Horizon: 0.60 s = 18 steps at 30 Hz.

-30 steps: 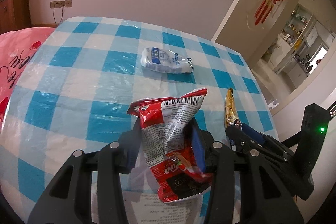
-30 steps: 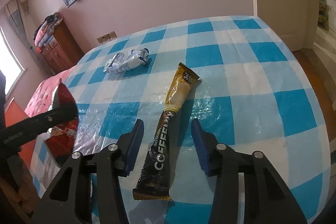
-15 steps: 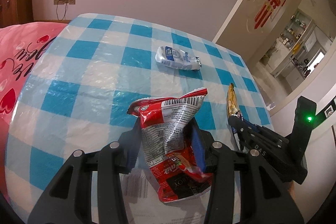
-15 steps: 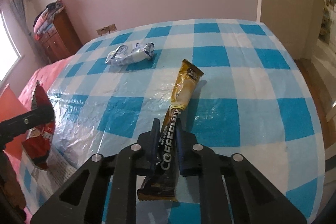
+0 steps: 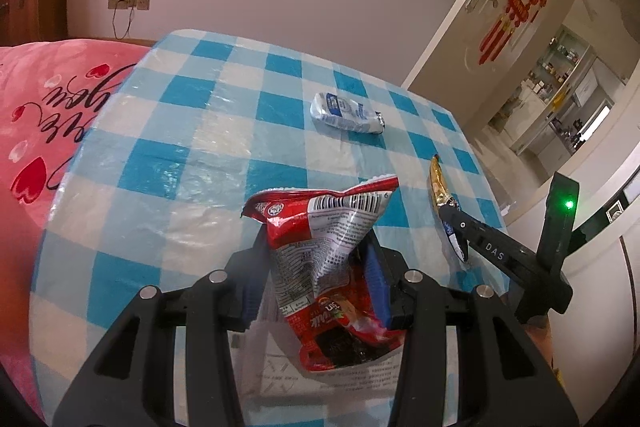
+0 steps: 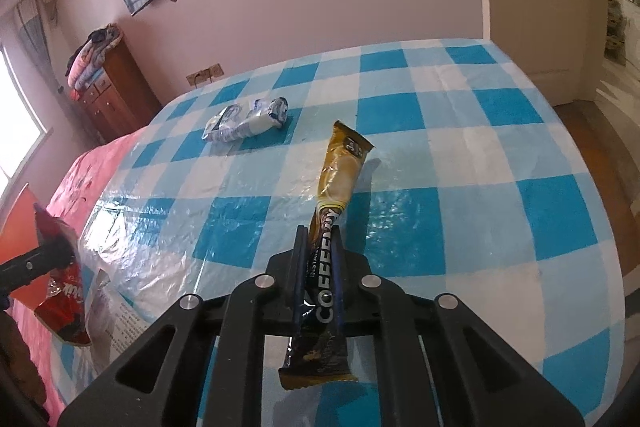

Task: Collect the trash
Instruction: 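Grasp the red chip bag with the left gripper while the right grasps the coffee stick, then carry the red chip bag and coffee stick over the orange bucket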

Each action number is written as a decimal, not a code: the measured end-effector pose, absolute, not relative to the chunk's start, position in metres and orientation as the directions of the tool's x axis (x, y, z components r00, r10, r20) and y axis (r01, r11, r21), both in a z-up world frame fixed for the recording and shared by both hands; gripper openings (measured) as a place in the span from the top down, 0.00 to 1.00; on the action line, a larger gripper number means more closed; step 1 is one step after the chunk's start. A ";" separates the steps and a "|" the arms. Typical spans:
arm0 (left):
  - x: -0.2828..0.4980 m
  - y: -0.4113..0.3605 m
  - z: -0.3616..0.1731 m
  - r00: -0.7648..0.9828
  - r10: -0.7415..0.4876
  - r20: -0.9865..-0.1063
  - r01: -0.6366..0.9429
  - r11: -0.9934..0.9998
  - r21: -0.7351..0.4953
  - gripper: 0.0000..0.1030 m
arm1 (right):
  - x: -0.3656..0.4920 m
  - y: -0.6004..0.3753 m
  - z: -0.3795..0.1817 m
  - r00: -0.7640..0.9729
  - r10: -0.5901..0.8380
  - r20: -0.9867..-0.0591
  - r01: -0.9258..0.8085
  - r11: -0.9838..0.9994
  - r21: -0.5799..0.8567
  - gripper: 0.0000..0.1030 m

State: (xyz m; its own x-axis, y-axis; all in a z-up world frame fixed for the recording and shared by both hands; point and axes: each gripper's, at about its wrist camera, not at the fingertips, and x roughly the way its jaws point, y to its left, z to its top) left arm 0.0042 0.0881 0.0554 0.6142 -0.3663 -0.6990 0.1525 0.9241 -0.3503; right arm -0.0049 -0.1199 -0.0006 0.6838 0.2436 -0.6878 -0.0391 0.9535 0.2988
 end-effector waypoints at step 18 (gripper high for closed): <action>-0.037 0.126 0.087 0.672 -0.377 -0.637 0.154 0.913 -0.378 0.56 | -0.045 -0.116 0.024 0.694 0.307 -0.651 -0.048 0.922 0.384 0.89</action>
